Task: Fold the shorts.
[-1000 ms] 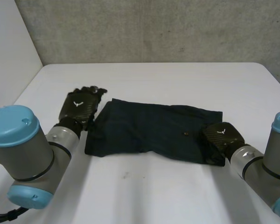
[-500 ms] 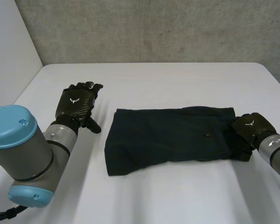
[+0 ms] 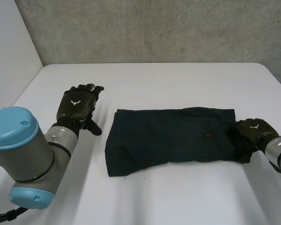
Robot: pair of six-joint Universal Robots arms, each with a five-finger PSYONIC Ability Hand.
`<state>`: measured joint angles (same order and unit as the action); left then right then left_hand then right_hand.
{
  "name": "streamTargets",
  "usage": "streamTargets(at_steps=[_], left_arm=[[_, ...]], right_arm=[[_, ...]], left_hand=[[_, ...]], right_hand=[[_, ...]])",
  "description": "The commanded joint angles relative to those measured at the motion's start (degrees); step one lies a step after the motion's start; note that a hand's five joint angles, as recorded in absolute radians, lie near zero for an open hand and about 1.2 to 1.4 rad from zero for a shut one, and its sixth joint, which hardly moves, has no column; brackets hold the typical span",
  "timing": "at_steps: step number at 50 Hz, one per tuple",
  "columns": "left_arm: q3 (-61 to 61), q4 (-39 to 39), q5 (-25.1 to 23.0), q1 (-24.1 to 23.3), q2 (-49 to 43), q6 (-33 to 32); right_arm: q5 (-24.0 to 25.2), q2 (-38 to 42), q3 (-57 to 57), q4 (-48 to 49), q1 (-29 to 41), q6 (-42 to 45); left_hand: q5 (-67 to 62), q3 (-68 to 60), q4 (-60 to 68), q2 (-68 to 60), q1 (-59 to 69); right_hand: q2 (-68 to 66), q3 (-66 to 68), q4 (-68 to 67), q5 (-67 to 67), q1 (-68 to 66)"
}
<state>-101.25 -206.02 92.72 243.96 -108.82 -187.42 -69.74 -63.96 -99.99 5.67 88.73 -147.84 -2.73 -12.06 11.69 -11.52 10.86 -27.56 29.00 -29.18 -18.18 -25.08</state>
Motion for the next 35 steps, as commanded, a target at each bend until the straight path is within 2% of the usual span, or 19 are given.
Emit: streamTargets(at_steps=[1,3,13,20,24,25,29,35], left_arm=[[0.0,0.0,0.0,0.0,-0.1,-0.1],[0.0,0.0,0.0,0.0,-0.1,-0.1],[-0.1,0.0,0.0,-0.1,0.3,-0.1],[0.1,0.0,0.0,0.0,0.5,-0.1],[0.2,0.0,0.0,0.0,0.7,-0.2],[0.3,0.0,0.1,-0.1,0.9,-0.2],[0.5,0.0,0.1,-0.1,2.2,-0.2],[1.2,0.0,0.1,-0.1,3.8,-0.3]], right_arm=[[0.7,0.9,0.4,0.1,0.2,-0.3],[0.7,0.9,0.7,0.1,0.2,-0.3],[-3.5,-2.4,2.8,-0.5,-2.9,2.5],[-7.3,-7.0,7.3,-4.0,-1.0,13.9],[-8.0,-7.1,11.7,-4.4,11.0,20.0],[-7.7,-6.9,13.7,-4.3,16.5,21.8],[-7.1,-5.9,16.7,-4.7,27.2,25.7],[-3.7,-1.3,16.1,-4.9,39.0,32.3]], left_hand=[[0.8,0.2,0.2,-0.4,1.0],[0.8,0.2,0.2,-0.4,1.0],[0.8,0.2,0.2,-0.4,1.0],[1.0,0.3,0.0,-0.2,0.9],[1.0,0.3,0.0,-0.2,0.9],[1.0,0.3,0.0,-0.2,0.9],[1.0,0.3,0.0,-0.2,0.9],[1.2,0.5,-0.1,0.0,0.7]], right_hand=[[-35.4,34.0,-33.8,-34.8,-37.9],[-52.4,50.9,-50.7,-51.7,-54.8],[-52.4,51.0,-50.8,-51.8,-54.9],[-52.4,51.0,-50.8,-51.8,-54.9],[-52.4,51.0,-50.8,-51.8,-54.9],[-52.4,51.0,-50.8,-51.8,-54.9],[-52.4,51.0,-50.8,-51.8,-54.9],[-52.4,51.0,-50.8,-51.8,-54.9]])
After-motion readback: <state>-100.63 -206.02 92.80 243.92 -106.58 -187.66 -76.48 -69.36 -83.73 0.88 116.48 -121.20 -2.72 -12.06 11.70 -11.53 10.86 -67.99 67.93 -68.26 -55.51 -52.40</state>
